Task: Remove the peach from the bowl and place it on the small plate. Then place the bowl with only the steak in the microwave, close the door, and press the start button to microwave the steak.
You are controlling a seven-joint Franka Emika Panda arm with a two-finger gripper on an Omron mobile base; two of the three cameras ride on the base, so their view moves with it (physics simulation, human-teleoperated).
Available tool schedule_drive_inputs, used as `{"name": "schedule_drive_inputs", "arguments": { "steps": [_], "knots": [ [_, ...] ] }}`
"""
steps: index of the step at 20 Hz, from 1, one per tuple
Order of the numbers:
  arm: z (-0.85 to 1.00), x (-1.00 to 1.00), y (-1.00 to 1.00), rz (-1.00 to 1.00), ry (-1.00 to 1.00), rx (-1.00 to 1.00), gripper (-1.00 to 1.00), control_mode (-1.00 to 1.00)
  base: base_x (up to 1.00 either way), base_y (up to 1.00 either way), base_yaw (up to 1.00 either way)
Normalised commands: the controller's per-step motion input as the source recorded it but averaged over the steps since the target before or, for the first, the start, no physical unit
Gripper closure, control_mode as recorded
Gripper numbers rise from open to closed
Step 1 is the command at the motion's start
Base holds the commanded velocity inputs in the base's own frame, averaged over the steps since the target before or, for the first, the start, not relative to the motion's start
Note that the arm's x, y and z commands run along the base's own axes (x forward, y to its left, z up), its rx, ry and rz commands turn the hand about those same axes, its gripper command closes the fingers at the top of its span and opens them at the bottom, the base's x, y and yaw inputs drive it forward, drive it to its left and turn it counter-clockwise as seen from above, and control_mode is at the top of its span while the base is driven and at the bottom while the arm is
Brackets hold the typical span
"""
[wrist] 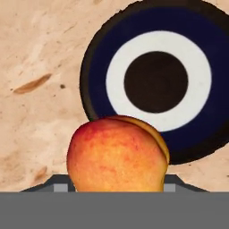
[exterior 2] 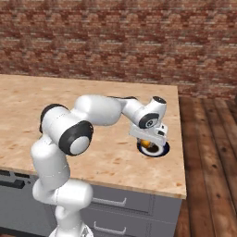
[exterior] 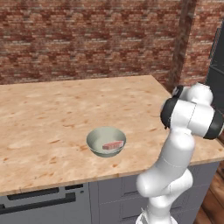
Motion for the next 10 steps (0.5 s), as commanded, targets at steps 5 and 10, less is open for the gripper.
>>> {"name": "schedule_drive_inputs", "arguments": {
  "steps": [5,10],
  "knots": [
    [-0.32,0.37,-0.34,0.0,0.04,0.01,1.0,-1.0,0.0,0.0,0.0],
    [-0.41,0.34,-0.29,0.0,0.07,0.01,1.0,-1.0,0.0,0.0,0.0]
  ]
}}
